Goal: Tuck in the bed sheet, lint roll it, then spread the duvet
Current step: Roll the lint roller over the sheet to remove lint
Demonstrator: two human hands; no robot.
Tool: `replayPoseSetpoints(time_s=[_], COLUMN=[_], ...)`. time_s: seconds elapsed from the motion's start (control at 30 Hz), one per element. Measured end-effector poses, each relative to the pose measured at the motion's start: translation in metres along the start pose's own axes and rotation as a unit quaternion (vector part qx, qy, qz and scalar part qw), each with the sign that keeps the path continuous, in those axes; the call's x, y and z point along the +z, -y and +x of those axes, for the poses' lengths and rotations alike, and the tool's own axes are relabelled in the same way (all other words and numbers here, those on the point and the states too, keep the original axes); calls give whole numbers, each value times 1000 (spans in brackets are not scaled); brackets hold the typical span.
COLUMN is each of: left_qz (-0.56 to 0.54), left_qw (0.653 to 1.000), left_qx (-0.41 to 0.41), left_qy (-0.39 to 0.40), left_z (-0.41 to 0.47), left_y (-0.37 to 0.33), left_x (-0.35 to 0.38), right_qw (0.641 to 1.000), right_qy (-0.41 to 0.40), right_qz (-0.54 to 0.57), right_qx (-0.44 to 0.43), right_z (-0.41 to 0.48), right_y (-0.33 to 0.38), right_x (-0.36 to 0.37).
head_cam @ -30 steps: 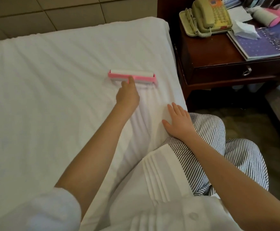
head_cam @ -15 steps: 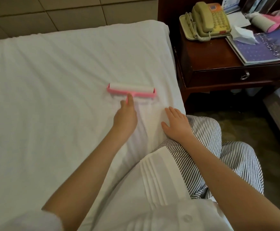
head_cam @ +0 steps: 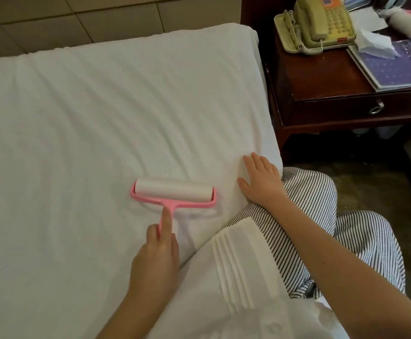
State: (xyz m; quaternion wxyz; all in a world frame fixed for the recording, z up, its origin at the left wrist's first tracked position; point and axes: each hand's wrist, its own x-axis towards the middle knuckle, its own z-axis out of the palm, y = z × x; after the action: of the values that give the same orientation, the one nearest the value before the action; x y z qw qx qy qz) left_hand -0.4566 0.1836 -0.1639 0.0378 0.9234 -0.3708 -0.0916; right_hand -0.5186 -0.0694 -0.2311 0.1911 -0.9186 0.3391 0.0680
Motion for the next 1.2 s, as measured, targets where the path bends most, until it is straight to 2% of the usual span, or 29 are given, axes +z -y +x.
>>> replayPoseSetpoints(time_s=[0.1,0.23,0.4,0.47,0.57,0.7,0.8,0.9,1.03,1.13,1.2], left_qz=[-4,-54,-81,-77,-20,38,20,-44,-121,-149,-152], left_qw=[999,996,996,997,1000,998,999,999,992,987,984], left_qx=[21,-7,5,-4,-9,0,-2,8,34,28,23], left_qy=[-34,-71,-44,-23,17,59,47,0,-5,-52,-92], left_z=[26,122,200,184,110,32,51,119,193,189,151], left_y=[-2,-20,-41,-39,-29,-19,-21,-19,-34,-30,-15], left_x=[7,-4,-28,-32,-23,-21,-26,-29,-48,-72,-86], right_qw=[1000,999,1000,999,1000,999,998,998,999,999,999], right_qy=[-4,-11,-28,-31,-25,-3,5,-7,-24,-18,-18], right_qz=[-16,-15,1,5,11,-8,-25,-16,8,0,4], right_qx=[-24,-27,-15,-10,-8,-40,-58,-52,-32,-31,-30], right_z=[-1,-5,-13,-13,-11,-5,-6,-14,-21,-22,-21], right_y=[0,-3,-7,-8,-8,0,2,-2,-6,-6,-5], right_x=[1,0,-2,-4,-6,-4,-4,-8,-11,-11,-12])
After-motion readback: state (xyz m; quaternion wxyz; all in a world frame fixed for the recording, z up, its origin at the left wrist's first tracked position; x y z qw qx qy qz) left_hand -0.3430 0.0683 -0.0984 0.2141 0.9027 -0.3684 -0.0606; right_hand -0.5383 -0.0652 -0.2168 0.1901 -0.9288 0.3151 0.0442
